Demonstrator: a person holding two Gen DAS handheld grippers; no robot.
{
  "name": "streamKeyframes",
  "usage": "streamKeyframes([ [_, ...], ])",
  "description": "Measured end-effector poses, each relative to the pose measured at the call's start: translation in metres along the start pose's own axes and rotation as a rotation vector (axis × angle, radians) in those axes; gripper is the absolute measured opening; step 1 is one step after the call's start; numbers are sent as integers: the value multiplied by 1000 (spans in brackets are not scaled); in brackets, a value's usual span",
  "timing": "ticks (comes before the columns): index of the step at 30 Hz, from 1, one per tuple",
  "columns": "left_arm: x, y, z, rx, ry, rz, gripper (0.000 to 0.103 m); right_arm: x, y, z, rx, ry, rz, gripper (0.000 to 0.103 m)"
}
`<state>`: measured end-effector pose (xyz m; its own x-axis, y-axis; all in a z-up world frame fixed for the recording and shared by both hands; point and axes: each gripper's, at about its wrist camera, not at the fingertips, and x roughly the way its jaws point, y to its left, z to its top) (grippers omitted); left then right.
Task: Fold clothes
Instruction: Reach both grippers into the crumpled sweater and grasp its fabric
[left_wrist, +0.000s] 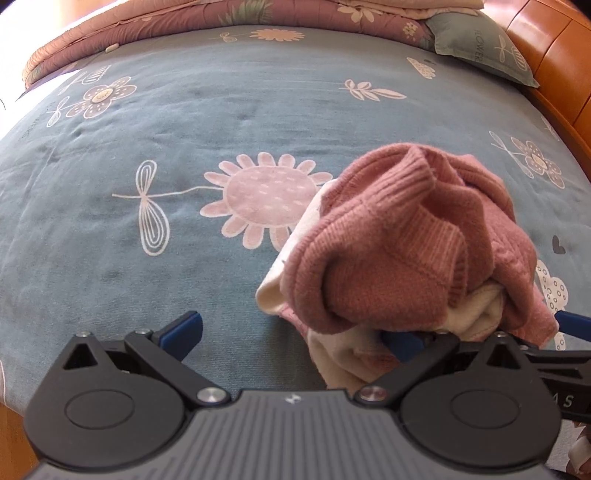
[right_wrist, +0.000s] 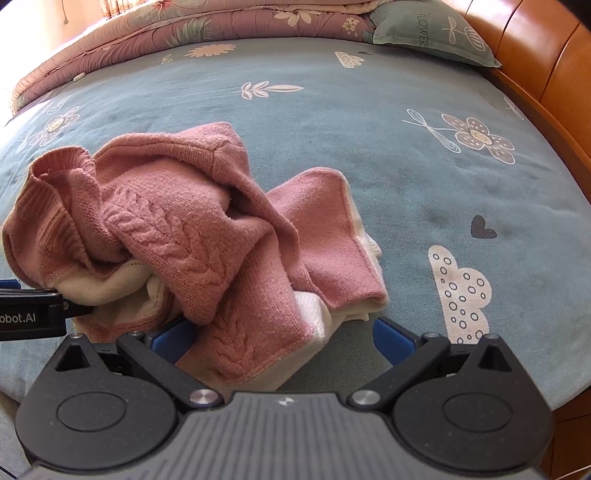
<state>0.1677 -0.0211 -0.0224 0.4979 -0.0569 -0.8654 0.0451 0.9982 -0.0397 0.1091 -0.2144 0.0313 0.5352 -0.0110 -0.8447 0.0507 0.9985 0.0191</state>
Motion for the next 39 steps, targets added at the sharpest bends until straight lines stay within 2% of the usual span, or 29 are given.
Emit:
streamKeyframes([
  [5,11,-10,24,39,-39,26,103,15,2,14,-15,-18,11,103],
  [9,29,-10,17,58,10,-19,102,27,4,11,-28,-22,27,103],
  [11,37,-6,6,55,9,-59,103,32,2,4,-35,-30,42,103],
  [15,43,13,-4,-32,-18,-165,103,37,-15,-11,46,-74,124,103],
  [17,50,22,-8,-57,-26,-235,103,37,-19,-16,35,-92,148,103],
  [20,59,33,-10,-61,-30,-327,103,36,-18,-23,-52,-149,154,103],
  [24,68,41,-10,-90,-18,-399,103,35,-22,-27,-72,-185,177,103],
  [31,50,11,-10,67,-120,-269,103,29,-19,-32,-124,-235,151,103],
  [34,52,9,-11,55,-121,-274,103,28,-21,-34,-118,-255,139,103],
  [39,60,18,-18,-22,-101,-319,103,33,-33,-33,-63,-227,188,103],
])
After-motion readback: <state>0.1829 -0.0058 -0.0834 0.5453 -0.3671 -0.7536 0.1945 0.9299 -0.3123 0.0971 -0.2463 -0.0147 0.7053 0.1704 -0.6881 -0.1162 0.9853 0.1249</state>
